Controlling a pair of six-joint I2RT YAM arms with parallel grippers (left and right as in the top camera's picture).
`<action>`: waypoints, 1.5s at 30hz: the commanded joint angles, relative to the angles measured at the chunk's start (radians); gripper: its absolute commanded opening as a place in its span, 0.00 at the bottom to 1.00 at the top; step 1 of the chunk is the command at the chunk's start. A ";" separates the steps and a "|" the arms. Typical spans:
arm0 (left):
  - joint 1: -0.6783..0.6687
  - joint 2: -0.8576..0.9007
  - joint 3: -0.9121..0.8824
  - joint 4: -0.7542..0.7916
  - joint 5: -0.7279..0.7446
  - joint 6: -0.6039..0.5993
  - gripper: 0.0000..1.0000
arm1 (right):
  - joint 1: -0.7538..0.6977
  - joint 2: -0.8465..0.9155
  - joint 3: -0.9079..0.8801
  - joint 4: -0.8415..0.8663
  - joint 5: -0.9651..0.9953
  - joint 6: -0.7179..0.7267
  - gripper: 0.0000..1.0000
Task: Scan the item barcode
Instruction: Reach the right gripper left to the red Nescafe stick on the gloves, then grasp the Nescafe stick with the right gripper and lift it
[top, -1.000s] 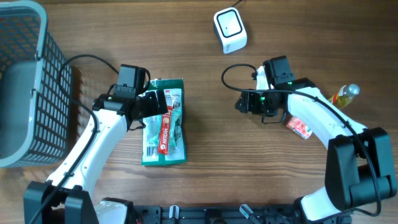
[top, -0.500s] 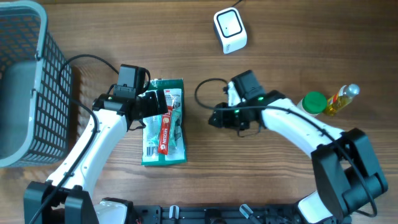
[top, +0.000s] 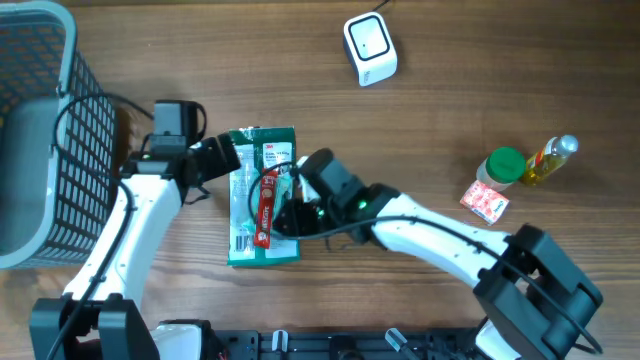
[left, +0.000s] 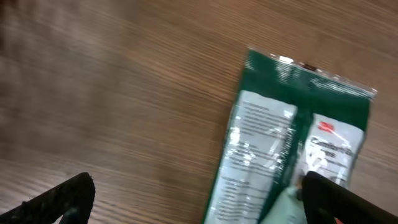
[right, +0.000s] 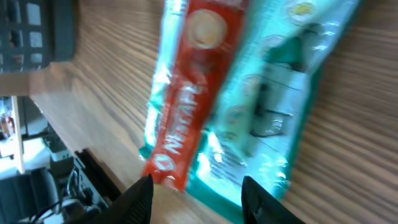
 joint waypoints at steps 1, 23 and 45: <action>0.032 -0.009 0.015 -0.002 -0.010 -0.013 1.00 | 0.096 0.012 -0.003 0.041 0.201 0.066 0.47; 0.031 -0.009 0.015 -0.002 -0.010 -0.013 1.00 | 0.277 0.103 0.404 -0.360 0.668 0.014 0.54; 0.031 -0.009 0.015 -0.002 -0.010 -0.013 1.00 | 0.368 0.286 0.404 -0.356 0.814 0.063 0.48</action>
